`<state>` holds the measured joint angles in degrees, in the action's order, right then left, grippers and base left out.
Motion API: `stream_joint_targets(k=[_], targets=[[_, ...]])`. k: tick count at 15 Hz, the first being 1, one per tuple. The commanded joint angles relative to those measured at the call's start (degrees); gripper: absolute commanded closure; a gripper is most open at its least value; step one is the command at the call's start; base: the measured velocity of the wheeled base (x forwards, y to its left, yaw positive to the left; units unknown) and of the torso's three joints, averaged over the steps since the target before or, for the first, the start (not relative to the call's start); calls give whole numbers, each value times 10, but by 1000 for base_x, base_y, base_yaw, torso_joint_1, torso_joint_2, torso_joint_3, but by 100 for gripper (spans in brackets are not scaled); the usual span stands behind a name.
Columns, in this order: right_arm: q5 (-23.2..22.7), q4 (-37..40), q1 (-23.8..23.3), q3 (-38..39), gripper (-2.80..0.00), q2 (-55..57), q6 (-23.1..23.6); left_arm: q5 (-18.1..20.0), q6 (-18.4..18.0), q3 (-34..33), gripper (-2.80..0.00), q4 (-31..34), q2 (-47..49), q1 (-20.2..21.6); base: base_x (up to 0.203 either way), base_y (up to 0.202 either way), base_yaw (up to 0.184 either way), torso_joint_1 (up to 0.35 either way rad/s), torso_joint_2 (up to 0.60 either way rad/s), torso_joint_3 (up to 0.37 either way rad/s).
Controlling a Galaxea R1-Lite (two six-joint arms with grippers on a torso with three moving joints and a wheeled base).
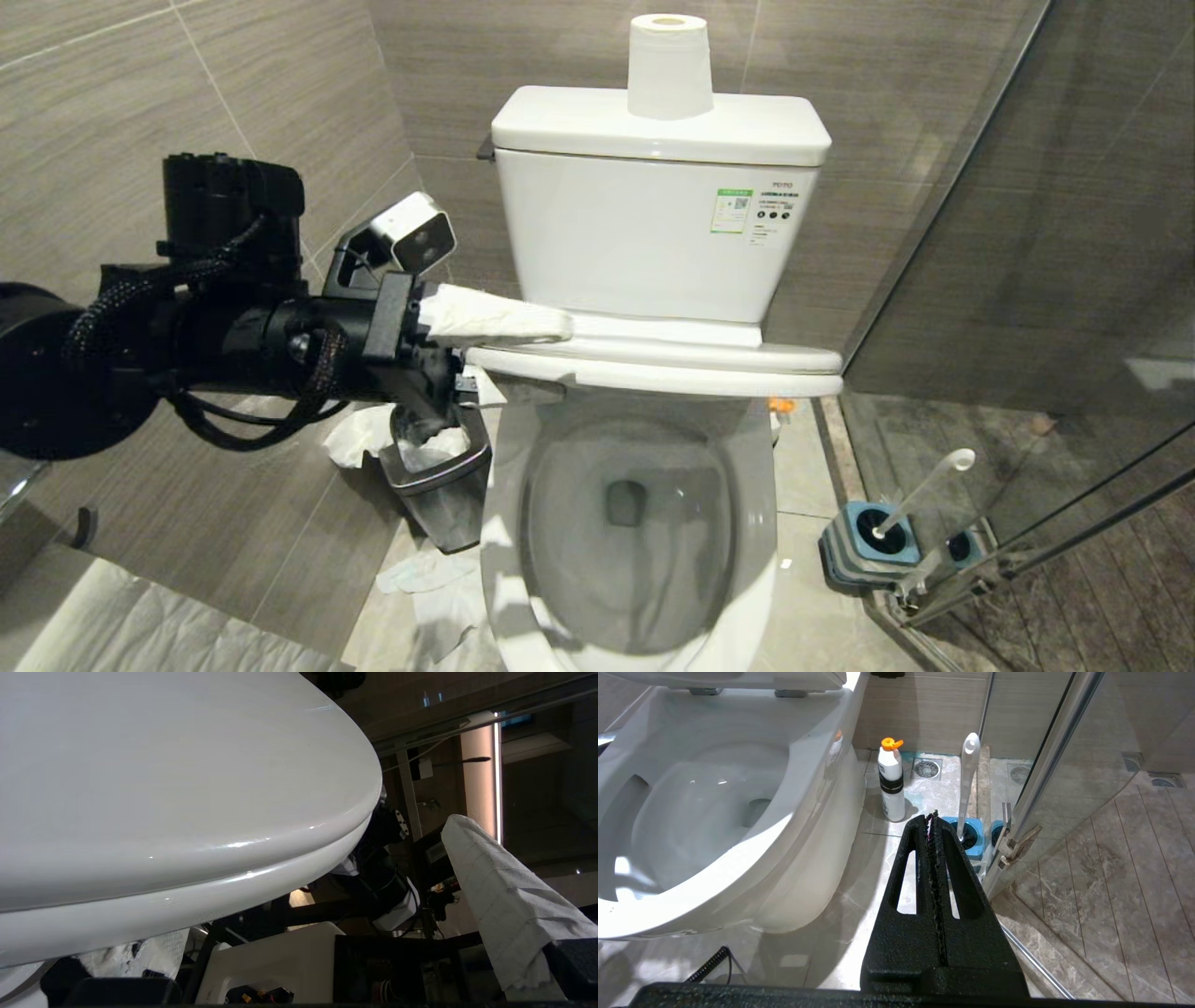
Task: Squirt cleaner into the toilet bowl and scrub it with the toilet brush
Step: Use the left hand to lift the toilet lid slightly
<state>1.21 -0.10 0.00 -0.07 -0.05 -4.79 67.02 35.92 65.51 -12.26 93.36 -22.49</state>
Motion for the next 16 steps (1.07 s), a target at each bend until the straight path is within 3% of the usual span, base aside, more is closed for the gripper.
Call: stream_joint_targets(k=[1,4,10,16], targets=[[0,0,0,0,0,0,0,4,11,33,-280,-1,2,0,0,0,0,0,0,0],[0,0,0,1,0,0,0,4,40,59,-280,-1,2,1,0,0,0,0,0,0],[0,0,0,0,0,0,0,3,39,91,-280,-1,15,0,0,0,0,0,0,0],[0,0,0,0,0,0,0,-21,39,138,-280,-1,33,2,0,0,0,0,0,0]])
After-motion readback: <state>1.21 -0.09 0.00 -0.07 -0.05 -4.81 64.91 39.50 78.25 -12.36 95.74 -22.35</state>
